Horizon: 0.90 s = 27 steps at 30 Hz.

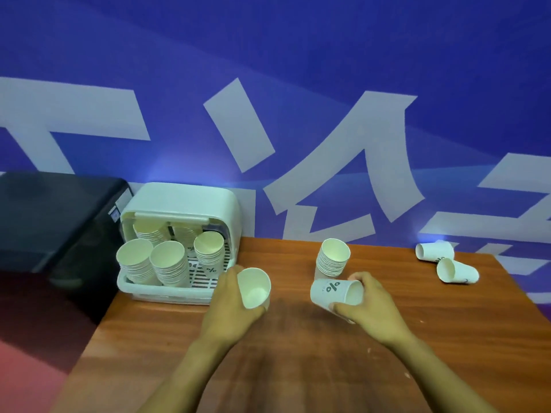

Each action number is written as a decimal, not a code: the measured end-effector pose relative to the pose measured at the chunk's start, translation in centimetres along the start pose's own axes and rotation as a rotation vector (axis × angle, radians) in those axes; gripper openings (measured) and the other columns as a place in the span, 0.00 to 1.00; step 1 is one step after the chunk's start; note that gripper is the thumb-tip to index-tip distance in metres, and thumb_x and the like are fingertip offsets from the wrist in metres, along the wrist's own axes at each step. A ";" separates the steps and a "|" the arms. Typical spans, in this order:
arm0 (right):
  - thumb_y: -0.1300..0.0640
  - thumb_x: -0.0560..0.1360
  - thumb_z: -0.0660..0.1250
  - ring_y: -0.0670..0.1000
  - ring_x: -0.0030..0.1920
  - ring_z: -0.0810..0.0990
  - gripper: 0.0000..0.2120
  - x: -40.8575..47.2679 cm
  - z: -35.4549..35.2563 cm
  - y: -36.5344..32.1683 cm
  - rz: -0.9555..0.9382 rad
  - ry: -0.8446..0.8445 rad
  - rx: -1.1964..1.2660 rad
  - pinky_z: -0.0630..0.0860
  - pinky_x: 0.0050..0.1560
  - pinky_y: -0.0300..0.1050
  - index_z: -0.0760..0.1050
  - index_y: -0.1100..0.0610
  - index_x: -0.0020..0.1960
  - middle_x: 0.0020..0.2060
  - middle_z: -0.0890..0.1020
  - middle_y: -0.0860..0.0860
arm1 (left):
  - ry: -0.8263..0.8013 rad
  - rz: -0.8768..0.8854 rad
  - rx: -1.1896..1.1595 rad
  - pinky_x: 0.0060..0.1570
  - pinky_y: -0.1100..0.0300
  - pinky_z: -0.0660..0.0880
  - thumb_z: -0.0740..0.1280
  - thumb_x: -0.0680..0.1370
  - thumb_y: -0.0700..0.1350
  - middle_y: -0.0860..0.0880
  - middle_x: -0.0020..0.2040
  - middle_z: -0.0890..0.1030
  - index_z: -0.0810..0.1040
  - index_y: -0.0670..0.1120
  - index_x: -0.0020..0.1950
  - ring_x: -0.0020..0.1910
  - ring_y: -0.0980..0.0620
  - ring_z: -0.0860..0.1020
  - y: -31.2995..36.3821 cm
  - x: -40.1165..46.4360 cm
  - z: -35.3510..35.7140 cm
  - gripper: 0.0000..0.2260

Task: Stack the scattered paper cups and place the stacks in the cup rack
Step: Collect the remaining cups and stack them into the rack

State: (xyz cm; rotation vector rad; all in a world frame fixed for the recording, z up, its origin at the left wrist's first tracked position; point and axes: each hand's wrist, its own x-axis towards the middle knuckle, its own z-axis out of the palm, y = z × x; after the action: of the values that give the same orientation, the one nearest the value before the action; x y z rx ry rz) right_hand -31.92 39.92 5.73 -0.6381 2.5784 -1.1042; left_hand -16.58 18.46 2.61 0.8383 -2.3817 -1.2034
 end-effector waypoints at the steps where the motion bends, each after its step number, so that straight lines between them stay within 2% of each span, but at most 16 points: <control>1: 0.55 0.61 0.79 0.43 0.46 0.74 0.24 0.2 0.8 -1.0 -0.009 0.011 -0.010 0.68 0.34 0.30 0.70 0.53 0.52 0.51 0.76 0.50 | 0.021 0.010 0.012 0.57 0.55 0.72 0.76 0.66 0.52 0.52 0.58 0.70 0.66 0.52 0.64 0.58 0.51 0.71 -0.8 0.4 -1.3 0.31; 6: 0.54 0.62 0.78 0.47 0.49 0.73 0.26 0.9 6.6 -5.7 -0.003 0.018 -0.057 0.65 0.39 0.30 0.68 0.51 0.54 0.51 0.74 0.48 | 0.149 0.061 0.115 0.59 0.55 0.68 0.76 0.66 0.46 0.48 0.63 0.70 0.65 0.47 0.69 0.62 0.47 0.69 -5.1 3.4 -8.1 0.35; 12: 0.54 0.62 0.79 0.46 0.51 0.73 0.26 0.1 10.0 -6.7 0.033 -0.007 -0.068 0.66 0.42 0.26 0.69 0.50 0.54 0.51 0.74 0.47 | 0.233 0.151 0.125 0.55 0.52 0.71 0.76 0.65 0.43 0.47 0.59 0.73 0.69 0.45 0.65 0.58 0.47 0.71 -6.5 7.9 -10.1 0.30; 15: 0.54 0.62 0.79 0.45 0.51 0.73 0.27 0.7 9.7 -6.7 0.046 -0.022 -0.064 0.66 0.43 0.28 0.69 0.49 0.55 0.51 0.73 0.46 | 0.222 0.221 0.179 0.54 0.51 0.71 0.76 0.64 0.40 0.46 0.57 0.75 0.71 0.44 0.63 0.56 0.45 0.73 -7.2 9.4 -9.4 0.29; 19: 0.54 0.62 0.79 0.42 0.49 0.74 0.26 2.2 9.4 -6.6 0.036 -0.040 -0.077 0.67 0.41 0.28 0.69 0.49 0.54 0.50 0.74 0.45 | 0.226 0.325 0.234 0.51 0.51 0.72 0.77 0.63 0.37 0.47 0.56 0.76 0.68 0.48 0.60 0.54 0.45 0.74 -8.4 10.3 -8.1 0.30; 22: 0.56 0.61 0.79 0.39 0.48 0.73 0.25 3.1 9.5 -6.4 0.023 -0.030 -0.063 0.68 0.40 0.26 0.70 0.50 0.53 0.49 0.74 0.44 | 0.202 0.327 0.294 0.50 0.56 0.68 0.77 0.60 0.36 0.48 0.55 0.77 0.67 0.49 0.60 0.53 0.46 0.75 -9.1 11.0 -7.4 0.33; 27: 0.55 0.61 0.78 0.40 0.48 0.74 0.24 4.2 9.7 -5.6 0.020 -0.045 -0.059 0.68 0.39 0.30 0.70 0.49 0.52 0.50 0.75 0.44 | 0.060 0.269 0.382 0.49 0.53 0.70 0.75 0.60 0.39 0.49 0.57 0.78 0.71 0.48 0.63 0.53 0.44 0.78 -9.8 11.5 -6.5 0.33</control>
State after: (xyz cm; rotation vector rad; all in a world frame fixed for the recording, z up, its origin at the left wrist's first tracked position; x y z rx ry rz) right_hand -29.98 28.39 3.01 -0.6417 2.5817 -0.9997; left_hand -18.51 2.55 -1.14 0.6185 -2.6113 -0.6226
